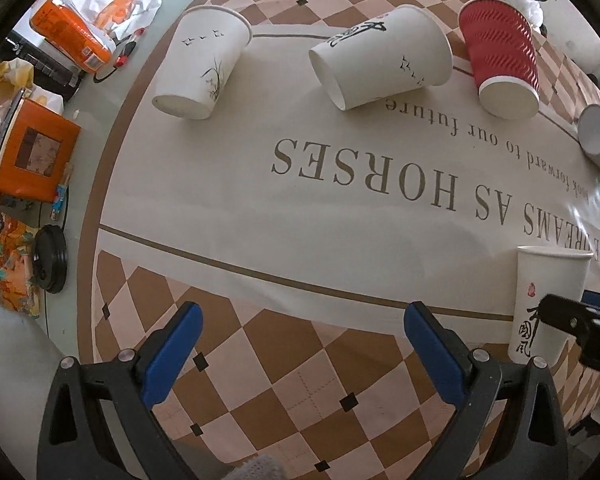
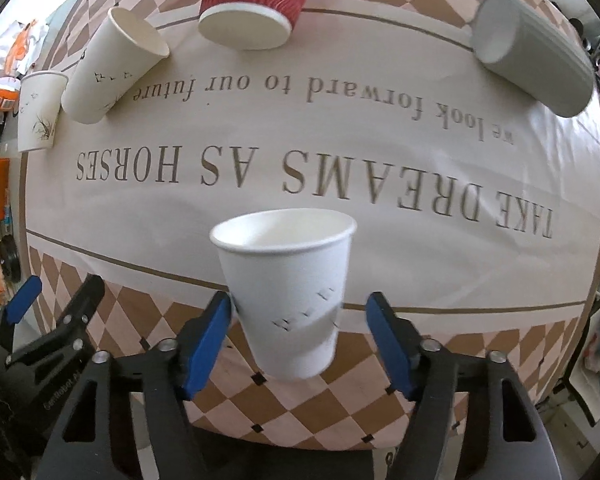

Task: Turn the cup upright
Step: 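Close the right gripper on the cup while the left gripper releases it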

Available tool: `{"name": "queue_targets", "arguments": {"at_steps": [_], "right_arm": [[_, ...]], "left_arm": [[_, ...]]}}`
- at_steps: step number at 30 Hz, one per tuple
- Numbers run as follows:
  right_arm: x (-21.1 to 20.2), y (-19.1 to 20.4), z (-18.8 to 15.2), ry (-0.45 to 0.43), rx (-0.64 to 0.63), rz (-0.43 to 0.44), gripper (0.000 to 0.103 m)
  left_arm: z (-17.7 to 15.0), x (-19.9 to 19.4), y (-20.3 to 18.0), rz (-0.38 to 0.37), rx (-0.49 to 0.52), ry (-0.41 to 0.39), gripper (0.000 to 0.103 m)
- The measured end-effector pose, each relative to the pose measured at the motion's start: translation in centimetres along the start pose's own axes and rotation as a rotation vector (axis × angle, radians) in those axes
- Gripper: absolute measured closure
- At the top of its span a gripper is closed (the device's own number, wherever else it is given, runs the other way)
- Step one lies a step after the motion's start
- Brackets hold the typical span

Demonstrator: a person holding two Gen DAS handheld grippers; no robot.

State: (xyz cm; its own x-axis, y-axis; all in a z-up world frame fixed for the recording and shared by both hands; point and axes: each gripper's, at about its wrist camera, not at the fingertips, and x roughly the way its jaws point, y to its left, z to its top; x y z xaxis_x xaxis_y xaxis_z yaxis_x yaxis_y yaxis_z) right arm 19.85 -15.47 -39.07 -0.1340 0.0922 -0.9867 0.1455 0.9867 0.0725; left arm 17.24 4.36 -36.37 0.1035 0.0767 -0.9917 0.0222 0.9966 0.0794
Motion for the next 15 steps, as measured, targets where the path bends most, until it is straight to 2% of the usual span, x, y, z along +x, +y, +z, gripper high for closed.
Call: {"name": "queue_targets", "arguments": {"at_steps": [4,12,15], "right_arm": [[0.7,0.9,0.2,-0.011,0.024,0.013,0.042],[0.0,-0.1,0.9,-0.043,0.125,0.037,0.043],[-1.3,-1.4,0.5,-0.104,0.159,0.06,0.043]], "left_arm": [[0.2,0.2,0.1,-0.002,0.011,0.006,0.0],[0.4,1.1,0.1,-0.017,0.02,0.037,0.0],[0.6,1.5,0.2,-0.027,0.021,0.054,0.0]]}}
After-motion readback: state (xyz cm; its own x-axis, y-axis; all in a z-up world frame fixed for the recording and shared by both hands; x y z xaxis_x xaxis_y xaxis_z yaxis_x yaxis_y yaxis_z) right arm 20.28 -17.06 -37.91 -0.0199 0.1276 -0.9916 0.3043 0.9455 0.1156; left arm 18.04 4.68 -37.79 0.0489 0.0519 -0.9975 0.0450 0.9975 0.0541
